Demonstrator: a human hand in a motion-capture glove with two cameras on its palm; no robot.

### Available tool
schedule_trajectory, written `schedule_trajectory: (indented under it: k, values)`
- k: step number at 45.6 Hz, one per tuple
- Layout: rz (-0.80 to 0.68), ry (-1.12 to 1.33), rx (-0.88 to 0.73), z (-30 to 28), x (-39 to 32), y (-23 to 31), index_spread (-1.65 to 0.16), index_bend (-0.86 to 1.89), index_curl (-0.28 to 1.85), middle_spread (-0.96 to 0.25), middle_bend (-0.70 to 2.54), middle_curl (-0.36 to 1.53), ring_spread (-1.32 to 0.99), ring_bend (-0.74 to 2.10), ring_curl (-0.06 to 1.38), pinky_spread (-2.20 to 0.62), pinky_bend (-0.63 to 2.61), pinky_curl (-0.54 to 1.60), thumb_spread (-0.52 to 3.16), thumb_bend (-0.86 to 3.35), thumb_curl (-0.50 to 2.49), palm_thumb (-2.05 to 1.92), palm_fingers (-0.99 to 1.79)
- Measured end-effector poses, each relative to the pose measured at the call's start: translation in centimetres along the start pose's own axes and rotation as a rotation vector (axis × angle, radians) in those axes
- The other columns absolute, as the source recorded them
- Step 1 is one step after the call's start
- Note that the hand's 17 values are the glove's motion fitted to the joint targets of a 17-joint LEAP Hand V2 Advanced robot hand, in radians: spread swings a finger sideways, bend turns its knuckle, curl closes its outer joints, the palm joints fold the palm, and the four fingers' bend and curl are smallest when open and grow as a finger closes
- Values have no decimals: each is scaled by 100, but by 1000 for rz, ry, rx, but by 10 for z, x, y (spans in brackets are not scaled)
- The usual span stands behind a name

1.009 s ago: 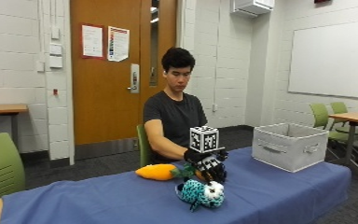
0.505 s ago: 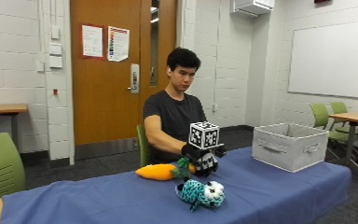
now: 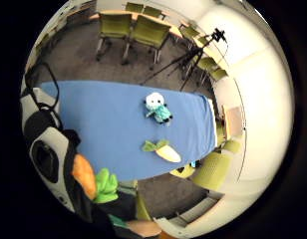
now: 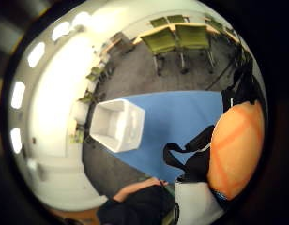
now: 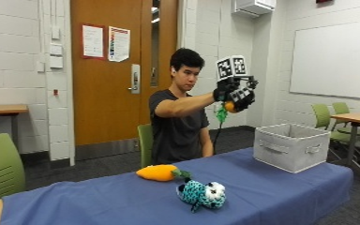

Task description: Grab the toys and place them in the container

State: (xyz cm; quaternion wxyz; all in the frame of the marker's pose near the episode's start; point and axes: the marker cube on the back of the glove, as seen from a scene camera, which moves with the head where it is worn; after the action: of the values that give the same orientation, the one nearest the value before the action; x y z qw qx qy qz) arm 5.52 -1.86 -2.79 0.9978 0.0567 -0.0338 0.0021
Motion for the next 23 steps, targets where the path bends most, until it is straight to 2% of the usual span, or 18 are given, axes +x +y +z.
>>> schedule_trajectory:
  k: [5, 11, 16, 18, 23]
  values:
    - [-150, -21, 47, -22, -98, -14, -38, 54, 96, -38, 94, 69, -44, 113, 54, -49, 80, 41, 71, 23, 71, 59, 116]
    - [-484, -173, 58, -32, -232, -13, -38, 53, 103, -37, 94, 70, -43, 114, 54, -49, 82, 41, 69, 22, 77, 57, 114]
    - [-480, -275, 28, -23, -315, -20, -38, 52, 109, -38, 94, 71, -43, 115, 54, -49, 83, 41, 68, 22, 81, 56, 113]
    - [-529, -253, 32, -13, -321, -28, -39, 51, 110, -37, 94, 71, -43, 115, 54, -49, 83, 41, 68, 22, 82, 56, 113]
    - [-721, -91, 78, 18, -282, -64, -39, 49, 115, -37, 94, 71, -42, 115, 54, -49, 83, 40, 67, 22, 86, 55, 113]
